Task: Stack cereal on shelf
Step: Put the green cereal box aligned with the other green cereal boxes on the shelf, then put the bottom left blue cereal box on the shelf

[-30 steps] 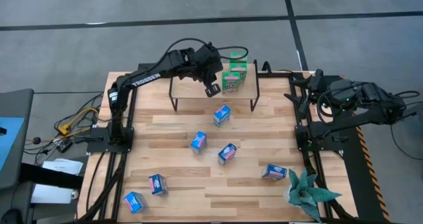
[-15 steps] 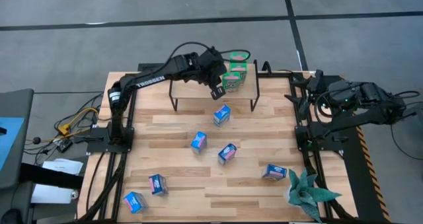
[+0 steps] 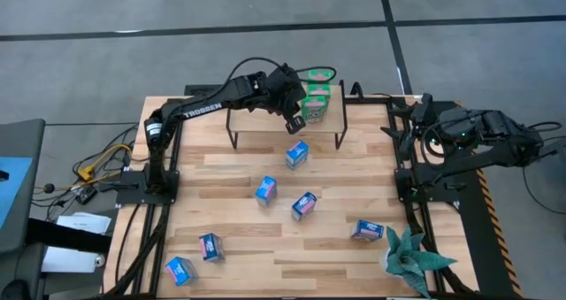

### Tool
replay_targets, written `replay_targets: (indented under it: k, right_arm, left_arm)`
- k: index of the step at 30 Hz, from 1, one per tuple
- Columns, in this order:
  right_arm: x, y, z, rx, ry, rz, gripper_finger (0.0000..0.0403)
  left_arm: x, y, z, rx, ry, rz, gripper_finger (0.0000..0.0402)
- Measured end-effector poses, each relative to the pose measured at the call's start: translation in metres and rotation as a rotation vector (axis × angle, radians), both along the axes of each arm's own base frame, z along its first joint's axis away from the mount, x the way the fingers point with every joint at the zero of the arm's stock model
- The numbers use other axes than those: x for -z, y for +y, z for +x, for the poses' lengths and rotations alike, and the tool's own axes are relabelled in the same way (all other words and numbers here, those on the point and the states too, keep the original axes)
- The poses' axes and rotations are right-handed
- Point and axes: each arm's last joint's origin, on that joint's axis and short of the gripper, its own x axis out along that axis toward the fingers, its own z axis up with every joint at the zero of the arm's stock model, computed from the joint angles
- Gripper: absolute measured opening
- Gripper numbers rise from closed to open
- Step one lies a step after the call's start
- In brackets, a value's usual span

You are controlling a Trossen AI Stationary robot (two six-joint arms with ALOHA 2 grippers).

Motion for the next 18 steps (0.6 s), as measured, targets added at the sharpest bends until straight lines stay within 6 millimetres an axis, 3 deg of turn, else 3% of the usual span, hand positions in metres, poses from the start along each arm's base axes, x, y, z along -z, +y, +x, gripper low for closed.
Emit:
replay_targets:
  k: [13,18]
  right_arm:
    - [0.000,0.000,0.000,0.000,0.000,0.000,0.0286]
    - [0.000,0.000,0.000,0.000,0.000,0.000,0.0286]
  left_arm:
    - [0.013,0.002,0.008,-0.005,-0.038,-0.008,0.0000]
    - [-0.012,-0.004,-0.010,0.000,-0.078,-0.005,0.0000]
